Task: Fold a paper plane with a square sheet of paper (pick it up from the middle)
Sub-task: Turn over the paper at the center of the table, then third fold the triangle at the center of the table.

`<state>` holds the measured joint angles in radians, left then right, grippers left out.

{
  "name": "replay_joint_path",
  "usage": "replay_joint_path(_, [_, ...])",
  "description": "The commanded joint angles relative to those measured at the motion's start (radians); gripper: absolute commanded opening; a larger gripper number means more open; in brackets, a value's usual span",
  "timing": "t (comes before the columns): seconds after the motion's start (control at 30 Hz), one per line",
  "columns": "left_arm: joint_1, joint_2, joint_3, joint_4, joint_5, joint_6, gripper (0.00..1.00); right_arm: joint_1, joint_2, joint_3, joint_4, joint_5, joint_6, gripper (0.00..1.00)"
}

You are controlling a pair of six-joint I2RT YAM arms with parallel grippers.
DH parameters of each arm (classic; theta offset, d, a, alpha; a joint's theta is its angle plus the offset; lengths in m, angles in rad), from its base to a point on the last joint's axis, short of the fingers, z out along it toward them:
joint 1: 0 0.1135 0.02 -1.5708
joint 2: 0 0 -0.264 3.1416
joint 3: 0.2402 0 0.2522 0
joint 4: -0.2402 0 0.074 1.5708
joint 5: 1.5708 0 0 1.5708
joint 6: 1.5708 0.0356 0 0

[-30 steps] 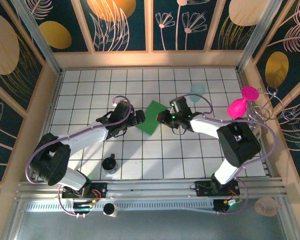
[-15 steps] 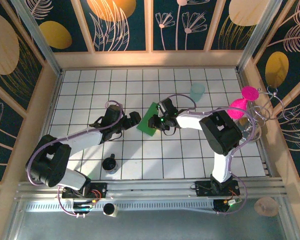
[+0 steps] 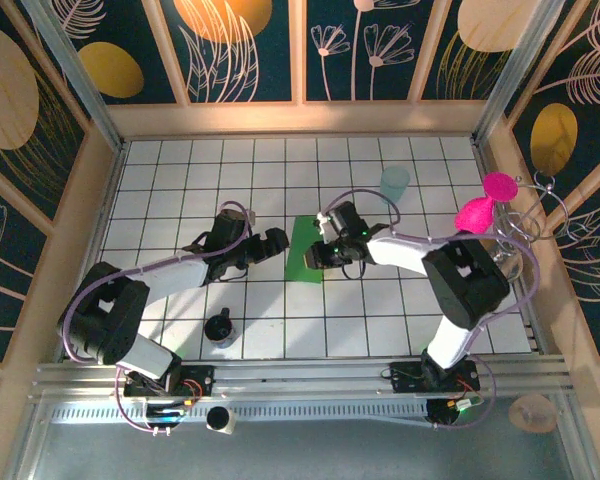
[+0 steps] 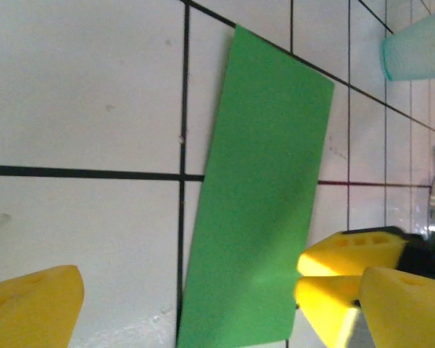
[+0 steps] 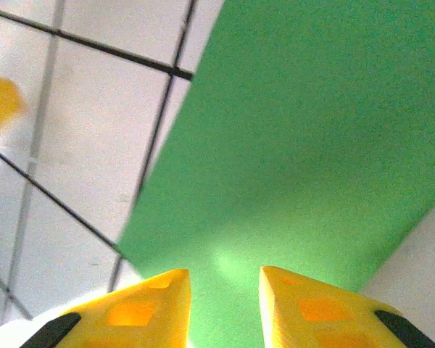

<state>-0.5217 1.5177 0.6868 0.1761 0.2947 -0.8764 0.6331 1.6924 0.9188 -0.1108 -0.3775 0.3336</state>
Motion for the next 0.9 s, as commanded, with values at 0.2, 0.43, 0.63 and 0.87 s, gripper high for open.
replay_joint_path(0.2, [0.006,0.001,-0.045,0.094,0.142,-0.041,0.85,-0.067,-0.065,-0.113,0.253,-0.036,0.478,0.32])
replay_joint_path(0.43, [-0.010,0.041,-0.033,0.057,0.151,-0.038,0.72,-0.080,0.007,-0.094,0.249,-0.054,0.481,0.31])
replay_joint_path(0.63, [-0.031,0.108,-0.001,0.055,0.190,-0.030,0.62,-0.109,0.017,-0.107,0.255,-0.057,0.473,0.31])
replay_joint_path(0.87, [-0.040,0.168,0.048,0.053,0.240,-0.014,0.50,-0.121,0.013,-0.121,0.269,-0.069,0.469,0.31])
